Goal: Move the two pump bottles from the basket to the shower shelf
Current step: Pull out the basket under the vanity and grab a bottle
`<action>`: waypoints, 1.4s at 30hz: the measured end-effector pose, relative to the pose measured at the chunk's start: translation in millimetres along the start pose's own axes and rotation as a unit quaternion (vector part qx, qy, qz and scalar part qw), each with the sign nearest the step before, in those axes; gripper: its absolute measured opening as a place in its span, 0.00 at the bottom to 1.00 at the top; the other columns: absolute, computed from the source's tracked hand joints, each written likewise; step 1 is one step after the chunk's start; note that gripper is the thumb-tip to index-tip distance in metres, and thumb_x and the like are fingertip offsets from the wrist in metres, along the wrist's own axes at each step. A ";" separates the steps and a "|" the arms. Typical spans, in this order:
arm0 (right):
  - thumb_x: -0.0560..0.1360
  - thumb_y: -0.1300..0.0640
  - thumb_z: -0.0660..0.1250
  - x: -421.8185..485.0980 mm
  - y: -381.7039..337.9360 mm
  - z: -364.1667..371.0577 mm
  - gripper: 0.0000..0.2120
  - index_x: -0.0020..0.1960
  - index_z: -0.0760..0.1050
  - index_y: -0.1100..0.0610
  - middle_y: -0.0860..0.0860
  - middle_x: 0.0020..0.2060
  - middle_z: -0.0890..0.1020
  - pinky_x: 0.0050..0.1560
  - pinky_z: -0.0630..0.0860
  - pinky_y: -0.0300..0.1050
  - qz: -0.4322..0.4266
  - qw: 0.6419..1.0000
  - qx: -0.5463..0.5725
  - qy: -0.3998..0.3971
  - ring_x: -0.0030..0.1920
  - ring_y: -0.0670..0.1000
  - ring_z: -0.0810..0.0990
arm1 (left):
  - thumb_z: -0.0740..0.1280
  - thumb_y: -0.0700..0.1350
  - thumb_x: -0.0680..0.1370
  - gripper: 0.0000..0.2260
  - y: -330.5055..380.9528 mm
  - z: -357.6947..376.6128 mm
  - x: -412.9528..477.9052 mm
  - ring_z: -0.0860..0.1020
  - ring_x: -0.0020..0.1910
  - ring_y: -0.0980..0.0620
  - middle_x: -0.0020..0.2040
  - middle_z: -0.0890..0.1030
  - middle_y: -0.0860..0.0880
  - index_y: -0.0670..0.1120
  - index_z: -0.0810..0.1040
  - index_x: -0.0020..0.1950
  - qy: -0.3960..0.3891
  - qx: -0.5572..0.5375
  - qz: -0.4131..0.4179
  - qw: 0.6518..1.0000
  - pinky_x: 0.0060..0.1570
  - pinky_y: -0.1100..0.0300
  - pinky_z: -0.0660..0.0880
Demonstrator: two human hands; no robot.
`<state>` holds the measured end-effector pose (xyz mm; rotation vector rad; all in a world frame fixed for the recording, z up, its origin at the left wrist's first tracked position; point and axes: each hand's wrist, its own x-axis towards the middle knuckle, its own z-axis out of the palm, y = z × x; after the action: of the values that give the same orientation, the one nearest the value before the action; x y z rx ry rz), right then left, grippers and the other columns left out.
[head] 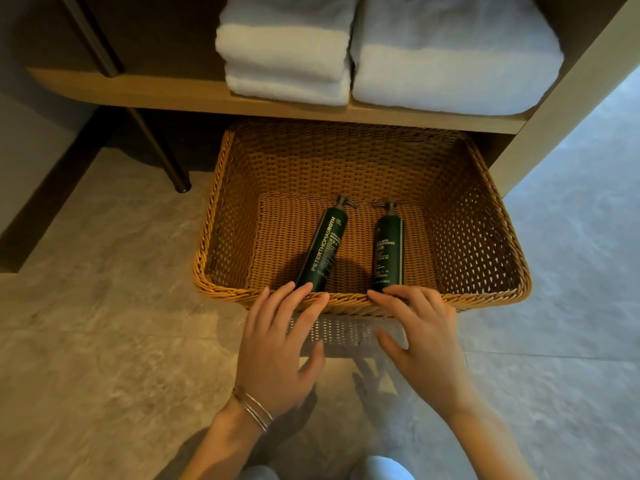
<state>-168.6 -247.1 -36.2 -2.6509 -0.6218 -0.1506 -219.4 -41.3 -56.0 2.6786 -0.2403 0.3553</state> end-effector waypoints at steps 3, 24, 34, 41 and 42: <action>0.73 0.44 0.58 14.1 6.5 -5.3 0.21 0.63 0.72 0.49 0.47 0.54 0.76 0.51 0.67 0.47 -0.001 0.999 0.030 -0.013 0.55 0.50 0.71 | 0.60 0.52 0.74 0.22 -6.3 -5.6 13.5 0.67 0.68 0.48 0.65 0.74 0.48 0.49 0.73 0.67 -0.023 -0.001 0.005 1.000 0.70 0.47 0.54; 0.66 0.52 0.75 150.4 100.7 83.0 0.56 0.74 0.36 0.61 0.62 0.69 0.55 0.68 0.61 0.53 0.333 0.903 0.100 -0.252 0.69 0.62 0.59 | 0.55 0.60 0.75 0.23 -44.3 -14.6 76.7 0.75 0.58 0.46 0.65 0.74 0.50 0.53 0.74 0.65 -0.108 0.074 -0.022 0.991 0.46 0.52 0.76; 0.64 0.55 0.77 149.8 97.3 98.0 0.57 0.74 0.36 0.55 0.56 0.66 0.59 0.65 0.67 0.56 0.217 0.940 0.089 -0.247 0.64 0.58 0.66 | 0.56 0.59 0.74 0.22 -42.9 -17.4 78.9 0.77 0.54 0.47 0.62 0.76 0.50 0.52 0.76 0.63 -0.097 0.055 -0.046 0.993 0.42 0.53 0.76; 0.66 0.57 0.75 156.0 97.6 89.3 0.50 0.74 0.43 0.51 0.58 0.67 0.61 0.57 0.75 0.55 0.211 0.943 0.120 -0.226 0.61 0.58 0.70 | 0.56 0.59 0.74 0.21 -42.1 -18.4 80.0 0.77 0.54 0.49 0.61 0.76 0.51 0.53 0.76 0.62 -0.094 0.036 -0.056 0.993 0.40 0.55 0.77; 0.66 0.56 0.75 157.1 98.2 87.4 0.48 0.73 0.45 0.50 0.58 0.66 0.63 0.55 0.76 0.53 0.217 0.941 0.135 -0.221 0.59 0.57 0.72 | 0.56 0.59 0.74 0.21 -41.9 -18.6 79.7 0.77 0.54 0.49 0.61 0.76 0.51 0.53 0.76 0.62 -0.095 0.035 -0.058 0.993 0.39 0.55 0.77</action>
<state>16.8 -227.7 -121.2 -2.4823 -0.1501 0.6277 -138.1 -4.8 -33.3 2.7826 -0.1304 0.0743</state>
